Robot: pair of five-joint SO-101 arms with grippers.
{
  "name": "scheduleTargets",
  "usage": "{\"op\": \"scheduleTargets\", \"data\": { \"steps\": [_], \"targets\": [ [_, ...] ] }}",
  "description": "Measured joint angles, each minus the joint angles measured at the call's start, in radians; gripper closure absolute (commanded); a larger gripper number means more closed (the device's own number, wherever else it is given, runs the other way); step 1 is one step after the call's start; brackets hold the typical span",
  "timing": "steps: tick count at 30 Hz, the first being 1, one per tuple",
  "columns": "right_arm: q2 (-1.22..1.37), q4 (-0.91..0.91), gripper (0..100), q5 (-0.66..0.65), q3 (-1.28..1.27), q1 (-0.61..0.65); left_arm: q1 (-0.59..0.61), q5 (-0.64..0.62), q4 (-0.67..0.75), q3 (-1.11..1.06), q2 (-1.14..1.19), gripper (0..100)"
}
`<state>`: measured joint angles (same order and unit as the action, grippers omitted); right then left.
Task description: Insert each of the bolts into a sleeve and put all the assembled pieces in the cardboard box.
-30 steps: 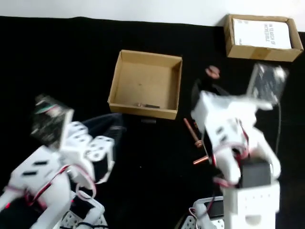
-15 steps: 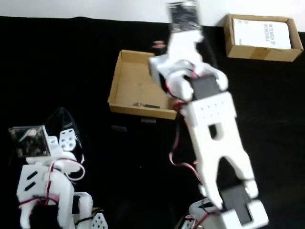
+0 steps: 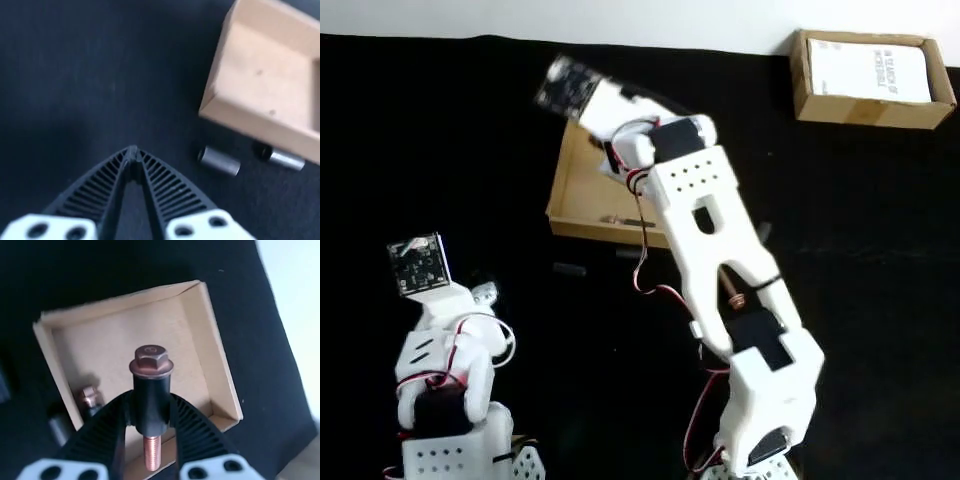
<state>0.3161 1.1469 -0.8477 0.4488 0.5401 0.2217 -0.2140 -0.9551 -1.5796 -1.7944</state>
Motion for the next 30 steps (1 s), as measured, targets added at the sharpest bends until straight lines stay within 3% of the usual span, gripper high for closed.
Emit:
{"op": "scheduleTargets", "data": {
  "steps": [4, 8, 14, 25, 30],
  "targets": [
    [0.083, 0.000, 99.1, -0.155, 0.000, 0.002, 0.000, -0.032, 0.005, -0.094, 0.000, 99],
    [0.152, 0.000, 97.4, -0.207, 0.000, 0.002, 0.000, -0.037, 0.028, -0.098, -0.003, 99],
    [0.239, 0.000, 88.7, -0.213, 0.000, 0.002, 0.000, -0.037, 0.035, -0.098, -0.008, 99],
    [0.267, 0.221, 88.5, -0.215, 0.064, 0.018, 0.000, -0.037, 0.035, -0.098, -0.008, 99],
    [0.166, 0.374, 88.5, -0.077, 0.107, 0.021, 0.000, -0.037, 0.035, -0.098, -0.008, 99]
  ]
}}
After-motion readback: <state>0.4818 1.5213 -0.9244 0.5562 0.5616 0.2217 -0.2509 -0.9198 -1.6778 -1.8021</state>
